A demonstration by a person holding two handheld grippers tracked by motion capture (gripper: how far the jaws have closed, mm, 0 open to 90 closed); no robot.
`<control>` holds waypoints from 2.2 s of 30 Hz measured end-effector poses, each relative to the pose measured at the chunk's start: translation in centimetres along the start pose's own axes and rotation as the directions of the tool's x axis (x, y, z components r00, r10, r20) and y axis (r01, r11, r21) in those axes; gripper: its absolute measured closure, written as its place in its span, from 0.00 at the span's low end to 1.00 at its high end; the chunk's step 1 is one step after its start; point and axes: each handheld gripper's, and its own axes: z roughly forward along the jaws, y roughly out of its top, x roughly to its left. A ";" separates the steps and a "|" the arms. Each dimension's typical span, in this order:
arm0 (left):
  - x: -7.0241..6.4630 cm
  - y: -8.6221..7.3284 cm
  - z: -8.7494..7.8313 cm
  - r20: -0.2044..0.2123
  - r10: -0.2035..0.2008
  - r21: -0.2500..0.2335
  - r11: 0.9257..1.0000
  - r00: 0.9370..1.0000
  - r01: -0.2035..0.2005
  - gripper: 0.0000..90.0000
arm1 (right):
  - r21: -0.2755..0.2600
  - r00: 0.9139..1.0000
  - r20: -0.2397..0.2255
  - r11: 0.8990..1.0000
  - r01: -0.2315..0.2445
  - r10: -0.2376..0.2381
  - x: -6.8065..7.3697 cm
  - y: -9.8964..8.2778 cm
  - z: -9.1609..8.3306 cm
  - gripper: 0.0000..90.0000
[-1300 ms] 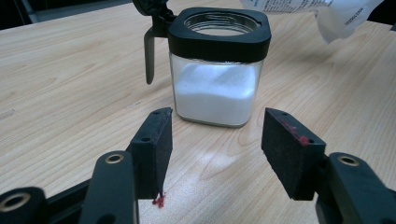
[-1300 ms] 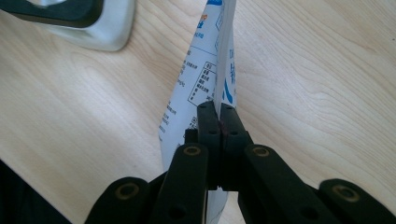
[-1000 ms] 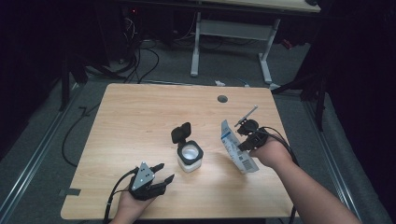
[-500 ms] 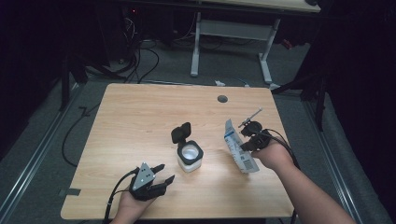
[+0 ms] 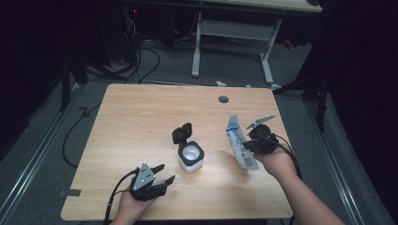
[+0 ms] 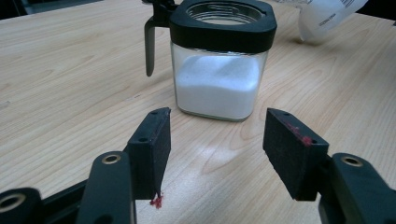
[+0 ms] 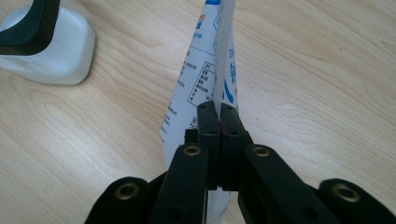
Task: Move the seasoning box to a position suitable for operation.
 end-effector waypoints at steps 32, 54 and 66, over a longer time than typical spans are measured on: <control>5.1 -0.9 -2.6 -0.053 -0.054 0.011 0.998 0.997 0.055 0.46 | -0.348 0.992 -0.022 0.930 -0.122 0.122 0.0 -4.6 0.8 1.00; 6.2 -1.2 -3.2 -0.072 -0.082 0.005 0.997 0.994 0.082 0.46 | -0.516 0.987 -0.015 0.845 -0.142 0.157 -0.1 -5.6 2.8 1.00; 6.2 -1.2 -3.1 -0.068 -0.086 0.001 0.996 0.994 0.086 0.46 | -0.575 0.983 0.006 0.805 -0.145 0.182 -0.3 -5.6 3.6 1.00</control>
